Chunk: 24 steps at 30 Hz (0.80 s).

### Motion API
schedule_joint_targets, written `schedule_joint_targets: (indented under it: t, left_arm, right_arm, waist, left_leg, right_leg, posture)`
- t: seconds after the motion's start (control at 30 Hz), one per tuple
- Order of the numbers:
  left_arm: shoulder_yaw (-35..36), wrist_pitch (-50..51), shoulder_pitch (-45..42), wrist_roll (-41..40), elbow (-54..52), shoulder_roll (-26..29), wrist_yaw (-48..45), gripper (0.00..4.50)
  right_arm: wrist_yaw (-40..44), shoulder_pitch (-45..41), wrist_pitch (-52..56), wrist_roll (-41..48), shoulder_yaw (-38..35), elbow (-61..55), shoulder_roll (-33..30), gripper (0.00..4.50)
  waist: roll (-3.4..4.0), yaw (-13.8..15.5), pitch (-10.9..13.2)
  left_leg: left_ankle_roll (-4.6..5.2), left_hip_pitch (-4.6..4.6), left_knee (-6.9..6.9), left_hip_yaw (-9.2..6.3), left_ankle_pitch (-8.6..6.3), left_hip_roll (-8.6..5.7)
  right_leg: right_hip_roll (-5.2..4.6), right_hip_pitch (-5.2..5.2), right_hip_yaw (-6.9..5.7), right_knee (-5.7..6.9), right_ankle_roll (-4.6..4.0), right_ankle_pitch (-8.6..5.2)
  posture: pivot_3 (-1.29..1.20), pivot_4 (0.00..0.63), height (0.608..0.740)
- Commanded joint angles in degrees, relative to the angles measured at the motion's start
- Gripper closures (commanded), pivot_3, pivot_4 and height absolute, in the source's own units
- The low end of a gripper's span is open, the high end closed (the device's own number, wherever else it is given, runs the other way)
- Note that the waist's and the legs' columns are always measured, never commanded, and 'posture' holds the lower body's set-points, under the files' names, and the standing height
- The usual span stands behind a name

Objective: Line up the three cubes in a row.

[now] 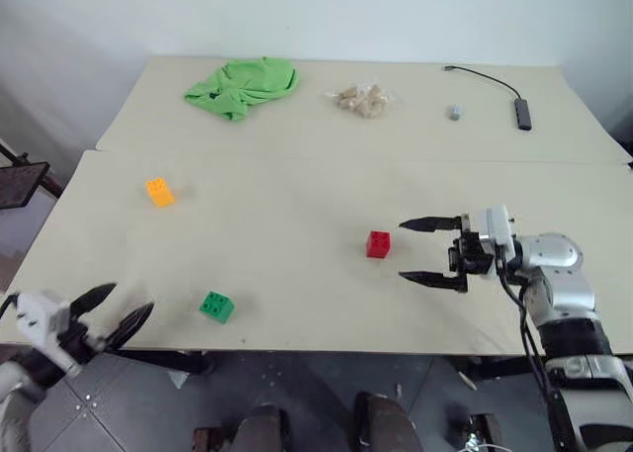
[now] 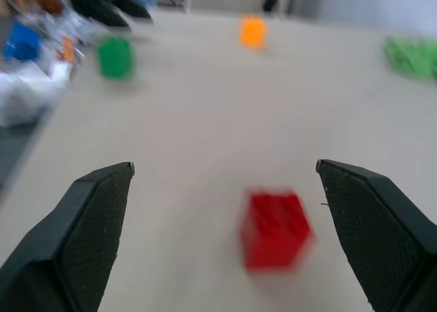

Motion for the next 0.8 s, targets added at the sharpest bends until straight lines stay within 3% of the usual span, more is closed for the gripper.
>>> schedule_joint_targets:
  t: [0.03,0.33,0.53,0.7,0.8]
  left_arm:
    - [-0.5,-2.1,4.0,-0.4,-3.6,-0.8,-3.3,0.0]
    - [-11.6,1.5,3.1,-0.3,-22.0,-6.9,3.8,0.0]
    - [-18.2,-0.6,-2.2,5.5,-18.8,-11.9,10.5,0.0]
    - [-19.0,-1.4,-4.9,5.7,-17.1,-11.8,11.3,1.12]
    - [-18.6,-0.8,-6.3,5.1,-16.2,-7.5,7.4,2.09]
  right_arm:
    - [4.4,1.1,-3.9,1.8,2.0,-0.5,0.1,0.01]
    - [4.0,1.3,-5.2,1.0,1.7,2.9,3.1,0.01]
    - [3.1,1.1,-3.9,0.7,1.8,2.6,3.3,0.01]
    - [1.9,1.5,-3.2,0.6,1.7,1.2,3.4,0.0]
    - [1.1,1.8,-3.7,0.2,1.0,1.4,3.2,0.0]
  waist:
    - [0.03,0.0,0.0]
    - [0.07,0.8,0.0]
    - [0.08,1.1,0.0]
    - [0.1,1.1,0.0]
    - [0.1,1.1,0.0]
  left_leg:
    - [0.03,-0.01,0.04,0.06,-0.06,0.0]
    - [0.06,-0.01,0.19,0.13,-0.14,0.05]
    - [0.08,-0.01,0.24,0.17,-0.15,0.04]
    - [0.08,-0.01,0.25,0.19,-0.15,0.04]
    - [0.08,-0.01,0.24,0.19,-0.15,0.05]
  right_leg:
    - [0.0,-0.01,0.02,-0.01,0.0,0.0]
    - [0.0,-0.03,0.12,0.02,-0.05,0.0]
    - [0.03,-0.02,0.13,0.03,-0.04,0.01]
    - [0.04,-0.02,0.13,0.01,-0.04,0.01]
    - [0.04,-0.03,0.12,0.02,-0.04,0.01]
  posture:
    - [0.0,0.15,0.74]
    - [0.0,0.15,0.74]
    - [0.0,0.15,0.74]
    - [0.0,0.15,0.74]
    - [0.0,0.15,0.74]
